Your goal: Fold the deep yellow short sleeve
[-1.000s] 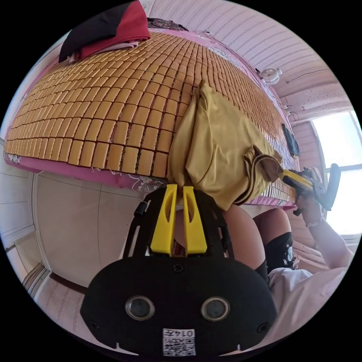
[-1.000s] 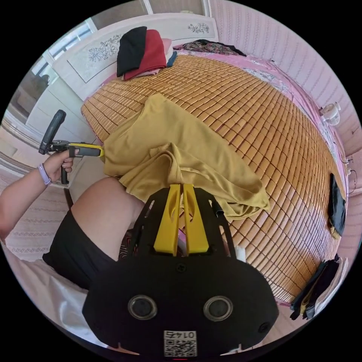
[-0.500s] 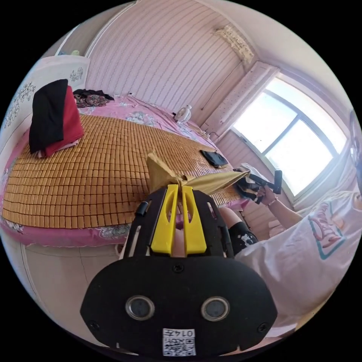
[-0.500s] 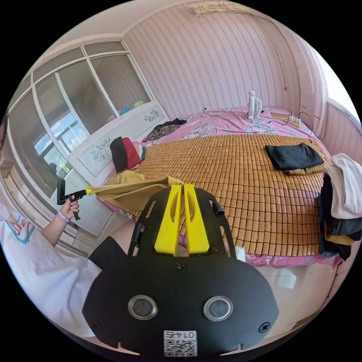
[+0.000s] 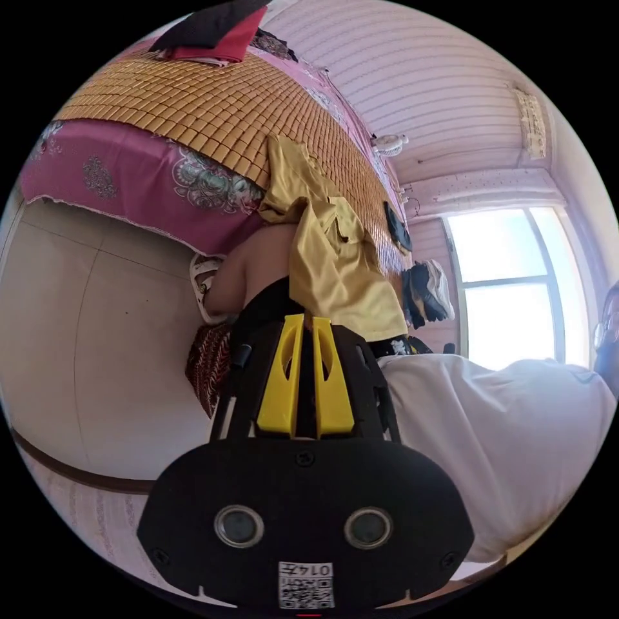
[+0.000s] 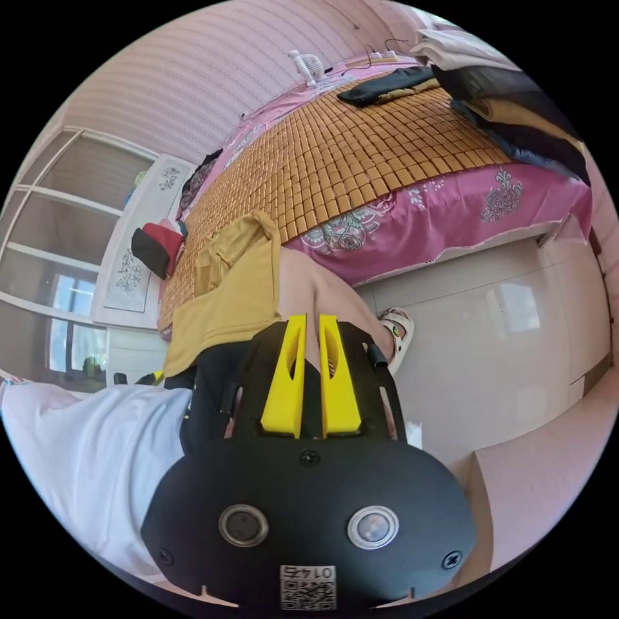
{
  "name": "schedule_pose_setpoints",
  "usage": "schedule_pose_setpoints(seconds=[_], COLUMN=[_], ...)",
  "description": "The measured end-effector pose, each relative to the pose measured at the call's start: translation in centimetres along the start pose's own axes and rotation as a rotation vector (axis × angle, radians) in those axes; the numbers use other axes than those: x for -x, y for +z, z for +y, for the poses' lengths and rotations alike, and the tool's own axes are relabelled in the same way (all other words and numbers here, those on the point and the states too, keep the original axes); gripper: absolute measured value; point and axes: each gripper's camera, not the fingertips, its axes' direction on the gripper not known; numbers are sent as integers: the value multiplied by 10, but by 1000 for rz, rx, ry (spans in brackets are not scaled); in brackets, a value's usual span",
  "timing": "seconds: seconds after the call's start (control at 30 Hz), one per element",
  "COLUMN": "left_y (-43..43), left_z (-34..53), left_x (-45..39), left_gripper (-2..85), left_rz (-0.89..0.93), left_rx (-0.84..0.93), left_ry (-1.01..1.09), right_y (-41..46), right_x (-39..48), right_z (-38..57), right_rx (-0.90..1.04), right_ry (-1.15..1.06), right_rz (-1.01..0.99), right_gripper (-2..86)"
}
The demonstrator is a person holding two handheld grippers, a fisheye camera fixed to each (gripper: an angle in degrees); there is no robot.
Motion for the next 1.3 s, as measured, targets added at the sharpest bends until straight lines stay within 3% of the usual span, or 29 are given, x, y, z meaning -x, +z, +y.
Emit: schedule_pose_setpoints(seconds=[0.17,0.3,0.57,0.67,0.73,0.93,1.13,1.3], left_y=[-37,-43,-28,-15,-27,-124,-257,-375], left_z=[12,16,7,2,2,-2,-10,27], left_x=[-4,-17,-66,-73,-76,-93,-171,-241], left_gripper=[52,85,117,72,32,-3,-6,-6], left_rz=[-96,-109,-249,-277,-240,-20,123,217], left_rx=[-65,-89,10,126,100,-173,-518,-752], left_ry=[1,25,308,337,343,348,609,865], right_y=[6,38,65,68,64,15,-71,-195], right_x=[-33,-49,-79,-95,-106,-122,-53,30], right_z=[-7,-10,1,5,6,-16,-81,-86], right_rx=[-48,36,82,77,50,-201,-441,-697], right_ry=[20,-18,-95,-110,-97,-98,-370,-644], right_rz=[-120,-132,-186,-226,-257,-483,-693,-907], right_gripper=[95,128,29,15,11,5,4,3])
